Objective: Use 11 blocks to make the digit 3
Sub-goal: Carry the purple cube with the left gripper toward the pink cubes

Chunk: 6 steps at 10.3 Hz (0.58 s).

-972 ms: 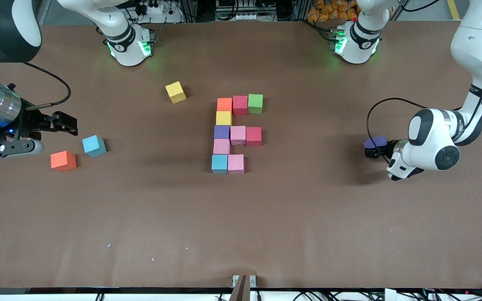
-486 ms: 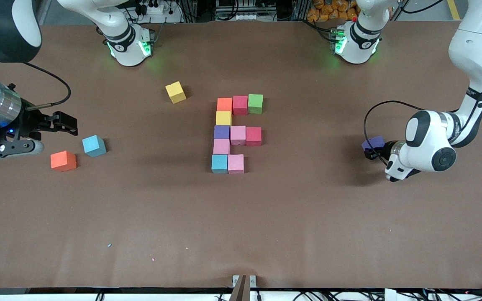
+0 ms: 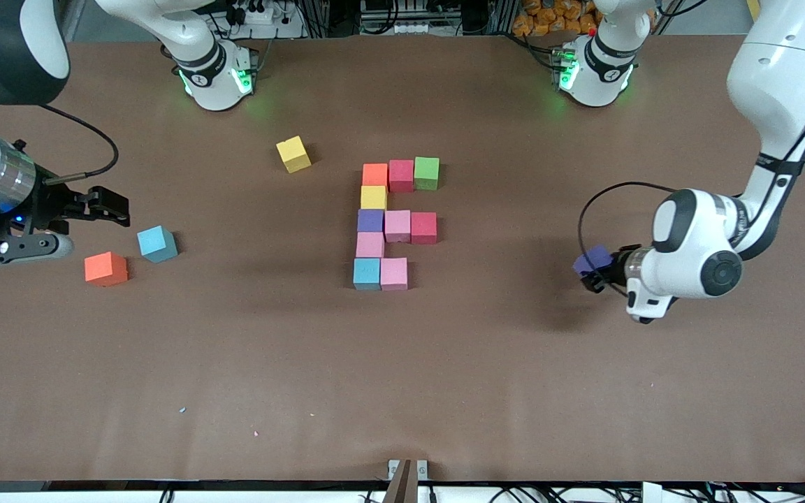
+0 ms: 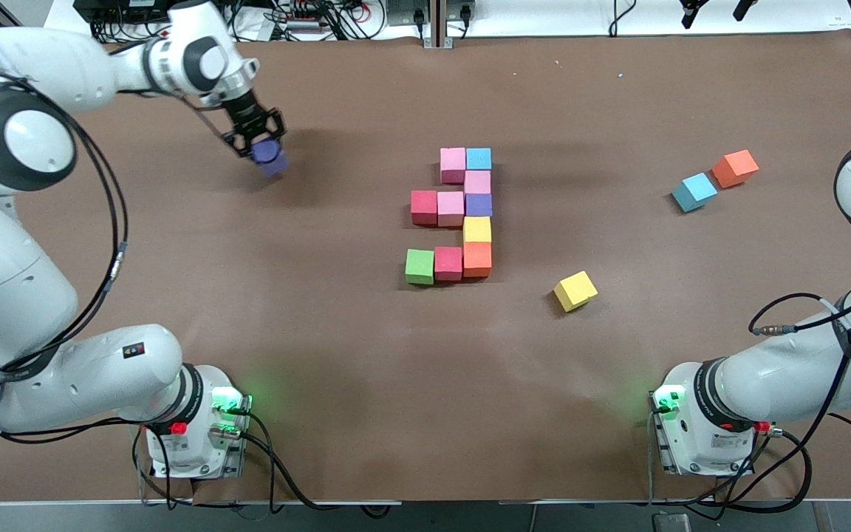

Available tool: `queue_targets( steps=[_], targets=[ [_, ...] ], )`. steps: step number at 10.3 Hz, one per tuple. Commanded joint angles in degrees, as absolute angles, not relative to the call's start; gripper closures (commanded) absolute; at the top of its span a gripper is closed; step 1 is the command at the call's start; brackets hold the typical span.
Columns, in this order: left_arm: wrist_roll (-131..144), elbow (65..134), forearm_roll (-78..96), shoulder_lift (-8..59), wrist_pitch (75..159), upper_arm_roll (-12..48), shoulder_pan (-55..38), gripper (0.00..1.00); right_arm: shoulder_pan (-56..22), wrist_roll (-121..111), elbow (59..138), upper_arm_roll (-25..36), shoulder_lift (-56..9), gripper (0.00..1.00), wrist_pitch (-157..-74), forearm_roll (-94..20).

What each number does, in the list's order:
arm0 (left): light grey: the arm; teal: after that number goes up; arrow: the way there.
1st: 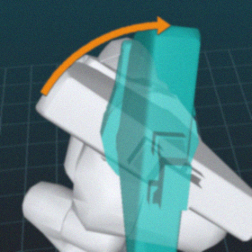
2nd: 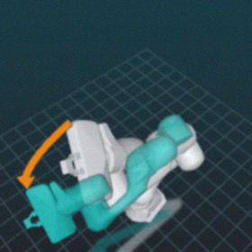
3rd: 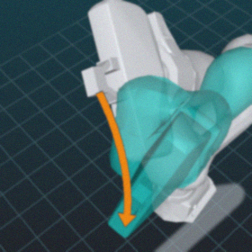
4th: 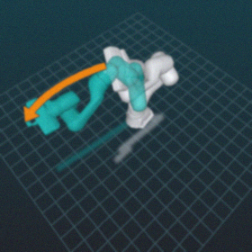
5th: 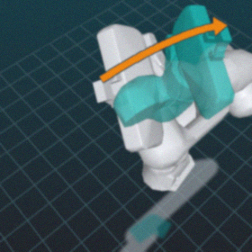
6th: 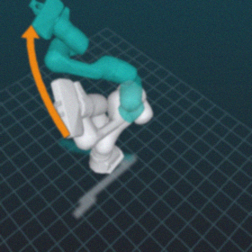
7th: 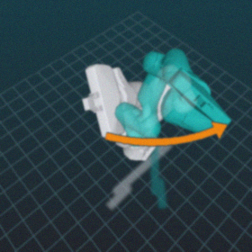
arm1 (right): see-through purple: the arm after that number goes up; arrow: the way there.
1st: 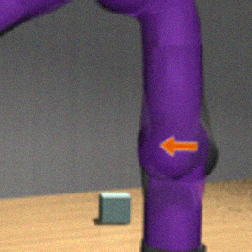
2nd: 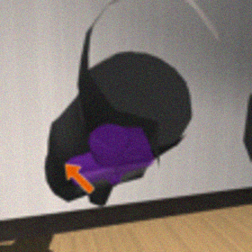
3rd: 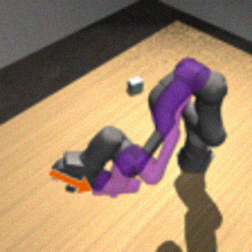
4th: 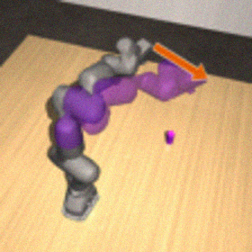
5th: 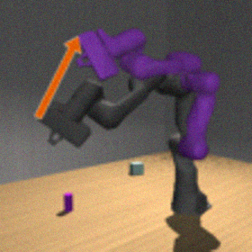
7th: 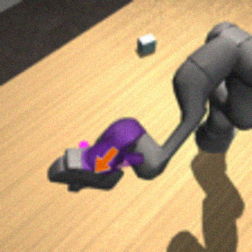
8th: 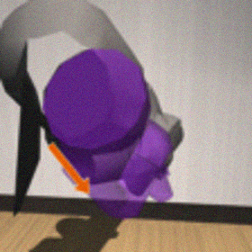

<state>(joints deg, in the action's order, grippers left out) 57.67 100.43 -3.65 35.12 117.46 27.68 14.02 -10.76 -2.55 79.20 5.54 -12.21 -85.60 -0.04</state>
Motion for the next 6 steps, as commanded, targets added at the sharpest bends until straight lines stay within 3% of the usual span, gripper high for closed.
queue_targets(
  steps=[1,3,6],
  targets=[
    [73.93,88.90,-2.11,43.74,116.01,27.33,8.64,0.90,-9.67,-2.02,80.86,4.66,-10.63,0.00,-85.96,-0.70],
    [87.39,83.96,-2.02,47.53,118.72,26.98,3.36,0.90,-9.67,-2.11,80.86,4.66,-10.63,0.00,-85.96,-0.79],
    [101.47,83.06,-1.85,49.65,124.36,26.98,-0.25,0.90,-9.58,-2.20,80.86,4.75,-10.63,0.00,-85.96,-0.79]
  ],
)
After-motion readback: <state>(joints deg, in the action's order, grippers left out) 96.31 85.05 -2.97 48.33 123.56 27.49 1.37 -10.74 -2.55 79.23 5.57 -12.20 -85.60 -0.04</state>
